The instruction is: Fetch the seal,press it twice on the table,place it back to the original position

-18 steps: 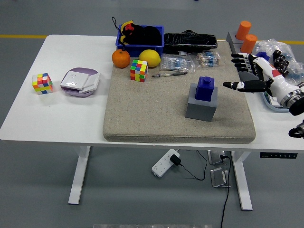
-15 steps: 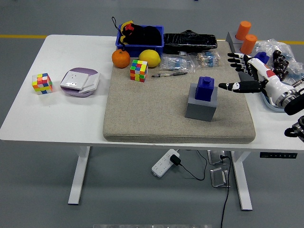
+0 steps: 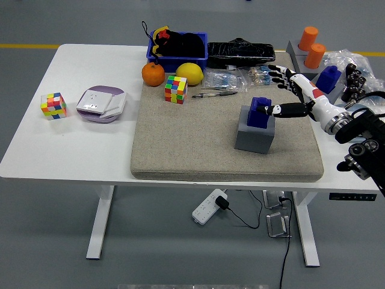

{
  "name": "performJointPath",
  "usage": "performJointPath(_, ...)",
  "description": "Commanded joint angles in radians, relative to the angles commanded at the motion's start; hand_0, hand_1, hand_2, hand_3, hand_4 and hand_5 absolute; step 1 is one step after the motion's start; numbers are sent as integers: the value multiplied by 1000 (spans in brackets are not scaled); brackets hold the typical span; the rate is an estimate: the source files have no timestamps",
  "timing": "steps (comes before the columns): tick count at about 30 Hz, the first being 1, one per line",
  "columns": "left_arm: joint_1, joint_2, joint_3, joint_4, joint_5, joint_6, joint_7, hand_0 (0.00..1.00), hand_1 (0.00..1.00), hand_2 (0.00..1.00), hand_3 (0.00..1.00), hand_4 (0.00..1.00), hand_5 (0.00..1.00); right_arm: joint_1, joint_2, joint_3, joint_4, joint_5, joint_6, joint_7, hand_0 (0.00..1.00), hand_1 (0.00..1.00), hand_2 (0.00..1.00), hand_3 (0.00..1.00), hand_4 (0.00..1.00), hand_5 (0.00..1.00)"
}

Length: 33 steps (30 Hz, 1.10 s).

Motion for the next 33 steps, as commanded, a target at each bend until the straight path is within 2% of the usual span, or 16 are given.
performJointPath(7, -2, -2, 4, -1, 0, -1, 0, 718, 693, 683, 719, 628, 236, 9, 19, -48, -38, 21, -10, 31, 919, 909, 909, 919, 998, 104)
performJointPath(14, -2, -3, 15, 0, -4, -5, 0, 718, 692, 684, 719, 628, 234, 12, 32, -72, -82, 71, -50, 85, 898, 881, 884, 897, 998, 88)
performJointPath(15, -3, -3, 15, 0, -4, -5, 0, 718, 693, 684, 720, 630, 236, 12, 33, -74, -86, 76, -53, 89, 857, 848, 860, 880, 998, 30)
performJointPath(20, -5, -3, 17, -2, -3, -6, 0, 718, 693, 684, 720, 630, 236, 11, 44, -88, -115, 111, -77, 119, 857, 848, 860, 880, 998, 30)
performJointPath(21, -5, -3, 18, -2, -3, -6, 0, 718, 693, 683, 720, 630, 235, 10, 45, -90, -118, 114, -79, 122, 789, 793, 814, 850, 988, 2)
performJointPath(32, -1, -6, 24, -2, -4, -8, 0, 719, 693, 684, 720, 631, 233, -1, 57, -122, -140, 148, -92, 143, 772, 783, 804, 842, 970, 2)
performJointPath(33, -1, -6, 23, -2, -3, -8, 0, 718, 693, 684, 720, 631, 236, -1, 58, -124, -142, 151, -94, 145, 763, 778, 802, 837, 945, 2)
